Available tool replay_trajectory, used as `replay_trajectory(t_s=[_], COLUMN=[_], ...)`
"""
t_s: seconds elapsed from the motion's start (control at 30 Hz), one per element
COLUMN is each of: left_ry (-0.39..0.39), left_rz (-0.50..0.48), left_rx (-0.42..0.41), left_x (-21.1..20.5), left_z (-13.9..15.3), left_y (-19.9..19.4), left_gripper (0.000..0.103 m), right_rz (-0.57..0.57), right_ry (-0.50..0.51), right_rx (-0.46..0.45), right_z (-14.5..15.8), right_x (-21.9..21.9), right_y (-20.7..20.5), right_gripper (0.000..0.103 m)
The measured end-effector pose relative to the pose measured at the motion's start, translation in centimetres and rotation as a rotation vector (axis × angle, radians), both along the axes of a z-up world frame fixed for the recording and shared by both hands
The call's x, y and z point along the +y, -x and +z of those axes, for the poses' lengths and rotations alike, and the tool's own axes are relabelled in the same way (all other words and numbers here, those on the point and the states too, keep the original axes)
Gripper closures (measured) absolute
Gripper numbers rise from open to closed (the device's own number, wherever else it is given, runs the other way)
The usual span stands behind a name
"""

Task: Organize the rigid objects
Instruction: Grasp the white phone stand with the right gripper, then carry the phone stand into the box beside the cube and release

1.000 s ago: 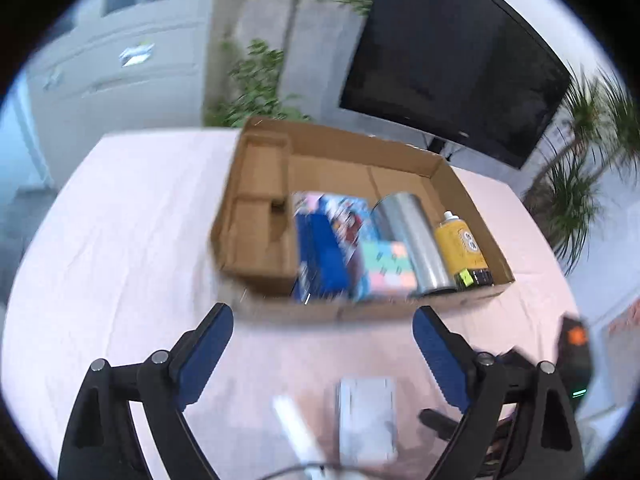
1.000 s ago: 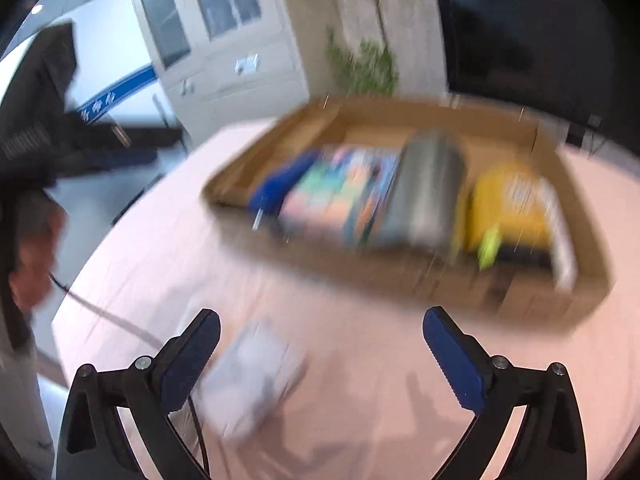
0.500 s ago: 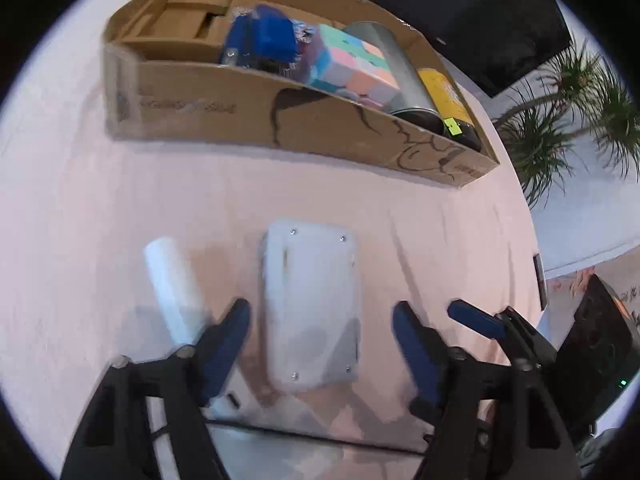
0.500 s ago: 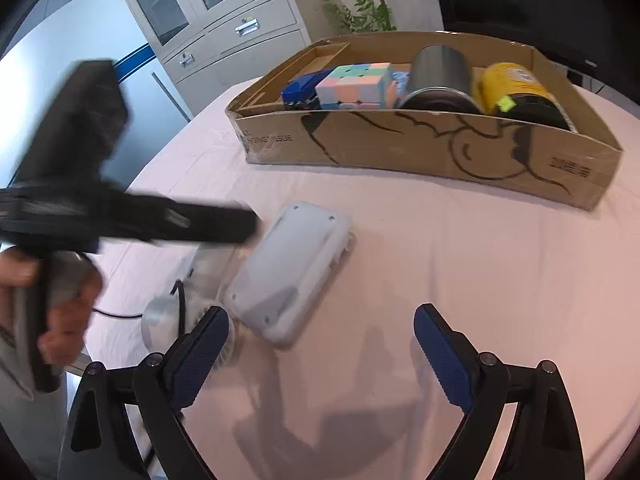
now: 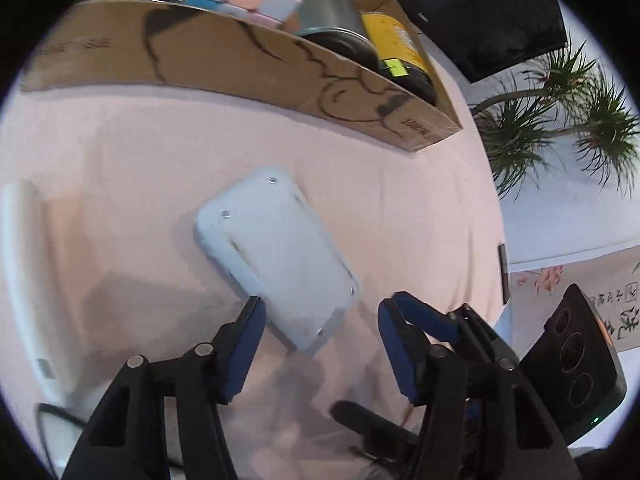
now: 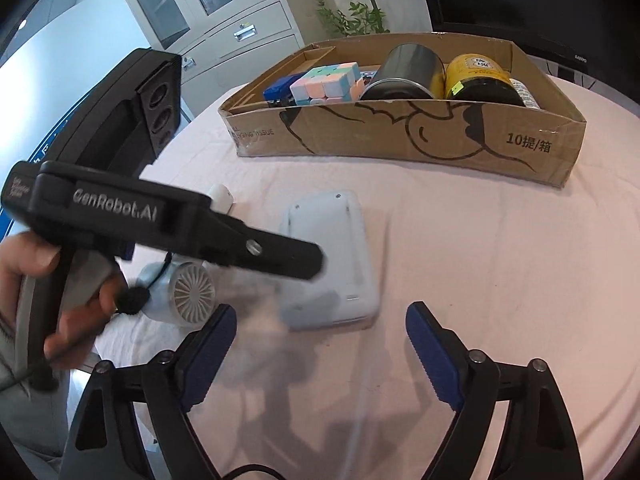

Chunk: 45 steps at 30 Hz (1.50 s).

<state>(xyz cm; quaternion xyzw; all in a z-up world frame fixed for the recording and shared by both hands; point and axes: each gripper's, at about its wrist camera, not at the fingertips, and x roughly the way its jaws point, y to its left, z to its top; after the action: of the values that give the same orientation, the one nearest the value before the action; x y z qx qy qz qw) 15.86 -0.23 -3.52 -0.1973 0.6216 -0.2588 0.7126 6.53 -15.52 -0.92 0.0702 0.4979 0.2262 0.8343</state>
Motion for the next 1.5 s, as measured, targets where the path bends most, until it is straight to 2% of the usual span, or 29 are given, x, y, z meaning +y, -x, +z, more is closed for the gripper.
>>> replay_trajectory(t_s=[0.03, 0.1, 0.13, 0.2, 0.37, 0.5, 0.57, 0.63, 0.73, 0.77, 0.8, 0.83, 0.9, 1.0, 1.1, 1.17, 1.3, 1.43, 1.47, 1.5], left_ry=[0.010, 0.028, 0.035, 0.051, 0.040, 0.048, 0.041, 0.002, -0.053, -0.064, -0.064, -0.054, -0.028, 0.039, 0.052, 0.092, 0.167, 0.176, 0.164, 0.134], left_rz=[0.006, 0.023, 0.029, 0.039, 0.074, 0.097, 0.111, 0.126, 0.138, 0.133, 0.130, 0.126, 0.122, 0.096, 0.068, 0.042, -0.053, -0.106, -0.112, -0.110], left_rx=[0.003, 0.001, -0.004, -0.023, -0.036, -0.022, -0.016, -0.018, -0.017, -0.017, -0.013, -0.001, 0.011, -0.023, -0.047, -0.052, -0.081, -0.104, -0.106, -0.103], left_x=[-0.6, -0.9, -1.0, -1.2, -0.9, -0.5, 0.2, 0.8, 1.4, 1.6, 1.8, 1.8, 1.6, 0.5, -1.2, -2.5, -6.7, -9.1, -9.1, -8.9], left_z=[-0.1, -0.3, -0.2, 0.1, 0.2, -0.3, -0.2, 0.2, 0.3, 0.2, 0.0, -0.4, -0.8, -0.2, 0.7, 1.1, 2.4, 3.2, 3.2, 3.0], left_y=[-0.2, -0.4, -0.5, -0.7, -1.3, -1.5, -1.7, -1.5, -1.1, -1.0, -1.0, -1.0, -1.0, -1.0, -1.3, -1.9, -2.9, -3.2, -3.2, -3.2], left_gripper=[0.051, 0.069, 0.071, 0.077, 0.077, 0.079, 0.079, 0.079, 0.073, 0.067, 0.065, 0.065, 0.066, 0.067, 0.071, 0.071, 0.071, 0.069, 0.063, 0.053], right_rz=[-0.001, 0.005, 0.013, 0.029, 0.074, 0.200, 0.221, 0.226, 0.229, 0.228, 0.218, 0.199, 0.126, 0.025, -0.016, -0.034, -0.055, -0.132, -0.158, -0.178], right_ry=[0.010, 0.031, 0.045, 0.063, 0.123, 0.134, 0.153, 0.178, 0.192, 0.198, 0.192, 0.170, 0.061, -0.114, -0.285, -0.351, -0.289, -0.150, -0.104, -0.065], right_rx=[-0.008, -0.029, -0.036, -0.033, -0.093, -0.058, -0.065, -0.069, -0.082, -0.089, -0.082, -0.064, 0.005, 0.123, 0.239, 0.295, 0.295, 0.224, 0.213, 0.193], right_z=[0.0, -0.2, -0.4, -1.0, -1.4, -2.6, -3.0, -3.5, -3.8, -3.8, -3.8, -3.8, -3.7, -3.9, -4.5, -5.0, -4.7, -3.0, -2.6, -2.1], right_x=[-0.2, -0.5, -0.6, -0.8, -0.7, 0.2, 0.8, 1.2, 1.4, 1.3, 1.1, 0.8, -0.6, -2.7, -4.0, -4.8, -6.6, -9.8, -10.4, -11.2], right_y=[-0.2, -0.8, -1.2, -2.2, -4.8, -5.9, -5.9, -6.0, -6.0, -5.9, -5.8, -5.9, -6.6, -7.3, -7.3, -7.3, -6.6, -5.9, -5.4, -5.1], right_gripper=[0.021, 0.025, 0.026, 0.035, 0.035, 0.035, 0.033, 0.034, 0.036, 0.037, 0.039, 0.040, 0.040, 0.040, 0.040, 0.038, 0.033, 0.025, 0.018, 0.018])
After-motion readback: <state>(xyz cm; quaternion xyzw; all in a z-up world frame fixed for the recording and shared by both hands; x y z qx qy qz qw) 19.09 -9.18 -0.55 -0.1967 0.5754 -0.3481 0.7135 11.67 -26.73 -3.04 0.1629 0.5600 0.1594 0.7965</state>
